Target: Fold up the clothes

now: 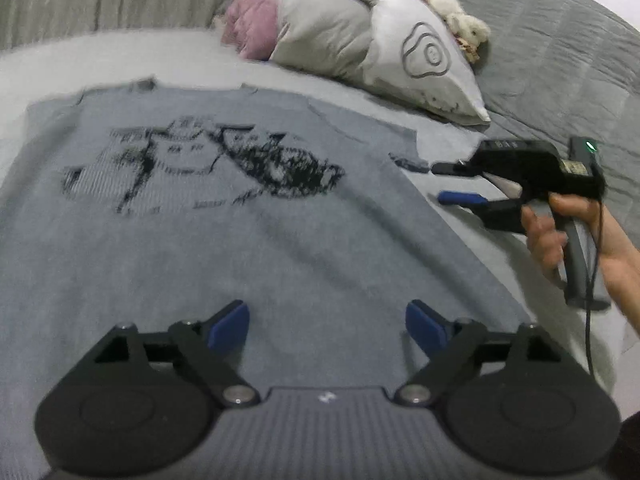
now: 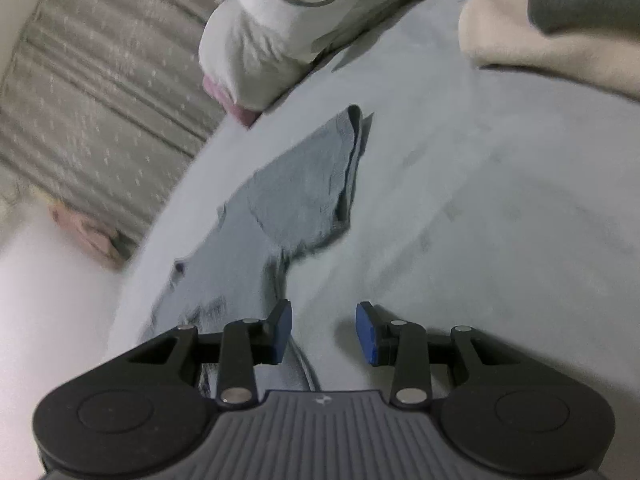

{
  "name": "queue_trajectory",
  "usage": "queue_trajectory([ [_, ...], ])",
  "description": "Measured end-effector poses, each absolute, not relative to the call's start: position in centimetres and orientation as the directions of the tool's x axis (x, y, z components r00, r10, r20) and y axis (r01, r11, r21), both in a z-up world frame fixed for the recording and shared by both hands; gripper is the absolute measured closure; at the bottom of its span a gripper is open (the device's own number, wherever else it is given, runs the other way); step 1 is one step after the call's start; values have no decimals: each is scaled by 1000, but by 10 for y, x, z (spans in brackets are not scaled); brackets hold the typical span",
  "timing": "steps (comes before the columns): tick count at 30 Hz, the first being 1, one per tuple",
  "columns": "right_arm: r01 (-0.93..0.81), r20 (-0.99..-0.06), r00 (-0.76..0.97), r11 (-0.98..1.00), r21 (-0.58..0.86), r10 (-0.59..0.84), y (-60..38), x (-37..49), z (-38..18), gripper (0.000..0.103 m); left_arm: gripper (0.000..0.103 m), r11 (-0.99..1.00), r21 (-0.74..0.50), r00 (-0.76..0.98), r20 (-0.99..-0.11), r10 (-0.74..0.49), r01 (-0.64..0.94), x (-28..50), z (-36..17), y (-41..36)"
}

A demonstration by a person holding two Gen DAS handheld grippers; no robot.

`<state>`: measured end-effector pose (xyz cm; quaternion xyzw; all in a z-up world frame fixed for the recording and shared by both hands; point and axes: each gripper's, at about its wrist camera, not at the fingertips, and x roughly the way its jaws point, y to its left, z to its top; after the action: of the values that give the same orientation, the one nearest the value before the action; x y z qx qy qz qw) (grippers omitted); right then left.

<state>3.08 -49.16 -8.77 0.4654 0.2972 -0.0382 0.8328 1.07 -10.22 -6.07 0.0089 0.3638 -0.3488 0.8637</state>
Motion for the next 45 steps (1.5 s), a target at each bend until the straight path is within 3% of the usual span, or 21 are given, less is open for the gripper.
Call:
queue_trajectory([
  [3, 330, -500, 842, 540, 774, 203, -494, 49, -95, 70, 17, 762, -173, 518, -638, -570, 625, 12, -65, -97],
  [6, 332, -484, 859, 540, 774, 167, -492, 66, -101, 78, 15, 755, -177, 517, -630, -579, 631, 14, -67, -94],
  [10, 360, -491, 866, 569, 739, 90, -489, 86, -105, 99, 12, 745, -141, 521, -630, -575, 652, 9, -69, -97],
  [14, 432, -519, 852, 649, 627, -66, -487, 90, -86, 99, 8, 739, -133, 517, -633, -576, 661, 7, -69, -96],
  [18, 453, -576, 813, 708, 542, -79, -484, 90, -80, 97, 5, 735, -125, 513, -639, -574, 667, 8, -69, -97],
  [23, 435, -591, 806, 693, 575, -16, -483, 69, -72, 68, 1, 736, -98, 520, -645, -560, 670, 7, -70, -100],
  [34, 350, -589, 768, 605, 715, 251, -474, -28, -82, 74, 0, 755, -50, 552, -652, -521, 654, -1, -72, -104],
  [38, 338, -582, 756, 585, 738, 298, -466, -61, -91, 87, 0, 758, -46, 556, -651, -517, 651, -2, -73, -105],
  [45, 307, -566, 762, 594, 743, 315, -444, -78, -95, 90, 0, 767, -30, 573, -647, -503, 641, -6, -72, -103],
])
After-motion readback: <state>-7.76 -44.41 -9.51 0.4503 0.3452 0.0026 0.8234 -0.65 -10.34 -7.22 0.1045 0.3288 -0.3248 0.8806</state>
